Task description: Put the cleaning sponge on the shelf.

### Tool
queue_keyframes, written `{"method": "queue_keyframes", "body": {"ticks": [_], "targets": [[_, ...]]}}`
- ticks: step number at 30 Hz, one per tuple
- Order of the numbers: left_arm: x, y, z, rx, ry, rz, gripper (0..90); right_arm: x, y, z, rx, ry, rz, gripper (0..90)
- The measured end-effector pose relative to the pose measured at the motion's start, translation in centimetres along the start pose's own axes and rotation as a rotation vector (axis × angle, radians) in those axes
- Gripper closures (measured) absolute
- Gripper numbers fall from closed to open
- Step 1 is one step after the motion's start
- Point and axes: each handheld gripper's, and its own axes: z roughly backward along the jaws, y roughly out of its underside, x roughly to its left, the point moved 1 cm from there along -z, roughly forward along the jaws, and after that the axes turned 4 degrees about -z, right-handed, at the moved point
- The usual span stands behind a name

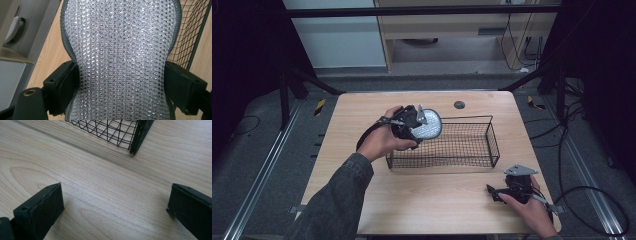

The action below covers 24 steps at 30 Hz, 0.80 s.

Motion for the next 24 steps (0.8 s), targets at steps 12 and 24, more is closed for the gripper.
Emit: {"method": "queue_keyframes", "body": {"ticks": [12,24], "targets": [[-0.7,-0.4,-1.4,0.026,0.021,-0.046,15.9,0.0,0.0,0.0,0.000,-0.004,-0.010,0.4],[-1.1,-0.5,-3.5,0.047,0.055,-0.056,15.9,0.0,0.0,0.0,0.000,-0.004,-0.010,0.4]]}}
